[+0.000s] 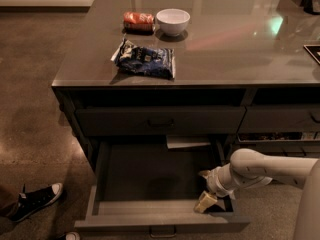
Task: Open middle drawer
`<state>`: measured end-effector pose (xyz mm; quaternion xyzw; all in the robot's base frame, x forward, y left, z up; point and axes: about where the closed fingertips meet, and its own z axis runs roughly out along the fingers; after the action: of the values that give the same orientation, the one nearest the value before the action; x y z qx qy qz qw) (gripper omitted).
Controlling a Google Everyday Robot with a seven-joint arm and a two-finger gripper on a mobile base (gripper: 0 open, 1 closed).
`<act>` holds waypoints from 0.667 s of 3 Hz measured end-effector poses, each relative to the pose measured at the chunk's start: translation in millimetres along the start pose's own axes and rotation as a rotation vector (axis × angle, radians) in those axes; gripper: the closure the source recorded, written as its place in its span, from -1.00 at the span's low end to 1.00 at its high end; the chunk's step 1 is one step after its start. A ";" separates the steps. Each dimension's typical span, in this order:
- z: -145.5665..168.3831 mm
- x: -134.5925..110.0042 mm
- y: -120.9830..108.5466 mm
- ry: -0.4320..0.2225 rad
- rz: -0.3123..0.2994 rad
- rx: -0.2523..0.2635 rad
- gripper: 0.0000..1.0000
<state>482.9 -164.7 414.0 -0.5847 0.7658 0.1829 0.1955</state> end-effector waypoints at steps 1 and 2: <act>-7.0 -15.5 0.0 -0.011 -0.037 0.036 -1.00; -16.9 -37.5 -5.5 -0.016 -0.092 0.079 -1.00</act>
Offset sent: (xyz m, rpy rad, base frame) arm 0.0263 0.0326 0.0601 -0.0272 -0.1990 0.0642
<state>495.7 -143.7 447.5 -0.6097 0.7431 0.1481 0.2325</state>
